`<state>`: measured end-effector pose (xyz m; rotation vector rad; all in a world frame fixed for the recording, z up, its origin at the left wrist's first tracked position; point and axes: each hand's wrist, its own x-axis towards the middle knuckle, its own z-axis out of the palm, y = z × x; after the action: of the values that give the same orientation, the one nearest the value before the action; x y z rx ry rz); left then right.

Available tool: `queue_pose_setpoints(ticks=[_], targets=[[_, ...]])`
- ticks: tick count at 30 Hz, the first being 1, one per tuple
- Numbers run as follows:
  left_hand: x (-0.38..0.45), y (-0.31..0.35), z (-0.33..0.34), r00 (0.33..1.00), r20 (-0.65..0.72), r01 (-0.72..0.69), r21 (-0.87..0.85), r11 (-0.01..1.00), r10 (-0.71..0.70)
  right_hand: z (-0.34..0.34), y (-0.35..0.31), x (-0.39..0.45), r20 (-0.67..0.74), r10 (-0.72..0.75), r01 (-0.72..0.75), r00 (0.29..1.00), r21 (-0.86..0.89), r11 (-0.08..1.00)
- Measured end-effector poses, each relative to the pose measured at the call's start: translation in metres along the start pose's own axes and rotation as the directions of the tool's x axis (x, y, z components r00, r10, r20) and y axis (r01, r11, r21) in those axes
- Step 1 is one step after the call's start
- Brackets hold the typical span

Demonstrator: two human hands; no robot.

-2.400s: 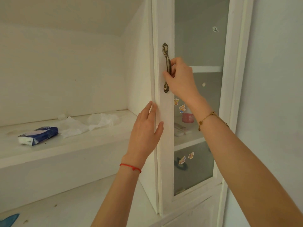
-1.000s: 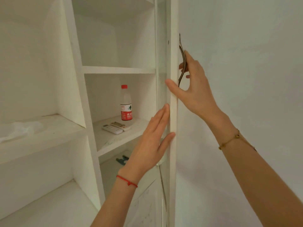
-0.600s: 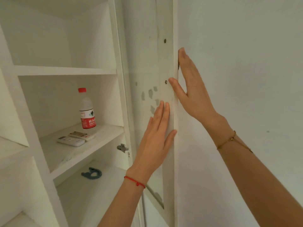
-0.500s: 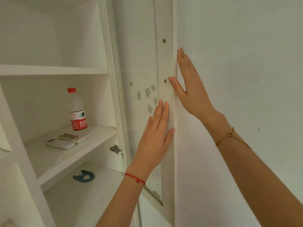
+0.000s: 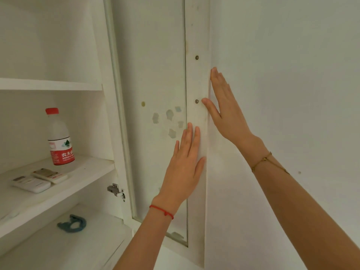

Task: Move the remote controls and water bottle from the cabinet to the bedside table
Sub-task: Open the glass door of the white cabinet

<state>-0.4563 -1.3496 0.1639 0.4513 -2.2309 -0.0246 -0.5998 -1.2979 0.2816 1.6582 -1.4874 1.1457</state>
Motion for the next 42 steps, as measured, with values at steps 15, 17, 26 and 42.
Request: queue_pose_setpoints(ticks=[15, 17, 26, 42], targets=[[0.024, -0.001, 0.034, 0.998, -0.02, 0.055, 0.062, 0.997, -0.054, 0.02, 0.051, 0.013, -0.015, -0.051, 0.053, 0.999, 0.167, 0.985], [0.024, 0.0, 0.032, 0.998, -0.018, 0.058, 0.077, 0.995, -0.057, 0.021, 0.052, 0.013, -0.023, -0.056, 0.059, 0.998, 0.198, 0.978], [0.01, 0.002, 0.01, 0.99, -0.072, 0.13, 0.192, 0.973, -0.118, 0.02, 0.043, 0.012, -0.125, -0.145, 0.175, 0.982, 0.272, 0.946], [-0.094, -0.038, -0.079, 0.824, -0.24, 0.566, 0.393, 0.725, -0.513, 0.114, -0.07, -0.023, 0.102, -0.272, 0.164, 0.957, 0.584, 0.795]])
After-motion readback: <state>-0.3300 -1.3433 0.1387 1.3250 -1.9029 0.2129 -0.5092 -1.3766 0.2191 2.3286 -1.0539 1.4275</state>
